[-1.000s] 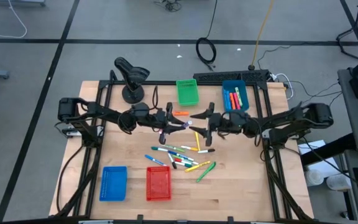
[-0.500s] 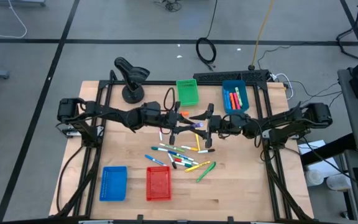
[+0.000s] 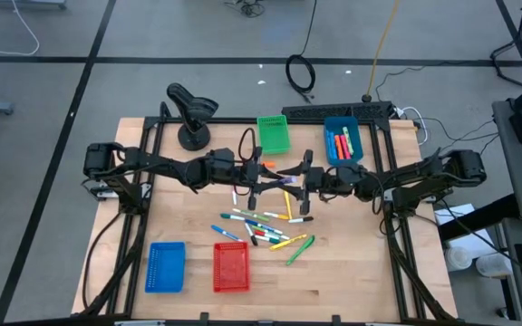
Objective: Pick & Place Markers
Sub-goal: Put the purple highlighter into the dark blue bin
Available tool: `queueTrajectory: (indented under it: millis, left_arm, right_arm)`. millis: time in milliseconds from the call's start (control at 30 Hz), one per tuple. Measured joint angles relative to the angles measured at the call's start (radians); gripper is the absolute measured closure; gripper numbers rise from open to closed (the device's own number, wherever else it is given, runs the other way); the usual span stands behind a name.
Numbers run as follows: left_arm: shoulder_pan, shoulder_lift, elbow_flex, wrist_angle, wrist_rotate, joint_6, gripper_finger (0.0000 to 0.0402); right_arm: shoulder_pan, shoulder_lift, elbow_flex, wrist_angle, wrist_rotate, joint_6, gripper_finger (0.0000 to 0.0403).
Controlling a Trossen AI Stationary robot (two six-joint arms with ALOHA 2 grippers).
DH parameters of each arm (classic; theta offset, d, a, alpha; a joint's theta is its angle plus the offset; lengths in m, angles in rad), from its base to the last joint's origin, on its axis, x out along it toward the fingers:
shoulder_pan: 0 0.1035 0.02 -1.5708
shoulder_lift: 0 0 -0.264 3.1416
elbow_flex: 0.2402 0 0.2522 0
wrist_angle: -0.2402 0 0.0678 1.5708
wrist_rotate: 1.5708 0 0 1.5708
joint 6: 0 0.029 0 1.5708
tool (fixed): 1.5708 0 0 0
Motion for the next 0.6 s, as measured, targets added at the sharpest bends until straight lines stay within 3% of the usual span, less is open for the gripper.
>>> queueTrajectory:
  millis: [200,433,500,600]
  left_arm:
    - [0.000,0.000,0.000,-0.003,0.000,-0.003,0.0336]
    - [-0.002,0.000,0.000,-0.004,0.000,-0.016,0.0331]
    - [-0.002,0.000,0.000,-0.003,-0.022,-0.029,0.0300]
    - [-0.011,0.000,0.000,-0.011,-0.142,-0.088,0.0230]
  right_arm:
    - [0.007,0.000,0.000,-0.014,0.000,-0.048,0.0361]
    - [0.006,0.000,0.000,-0.023,0.001,-0.049,0.0360]
    - [0.006,0.000,0.000,-0.025,0.003,-0.050,0.0360]
    - [0.004,0.000,0.000,-0.037,0.014,-0.050,0.0360]
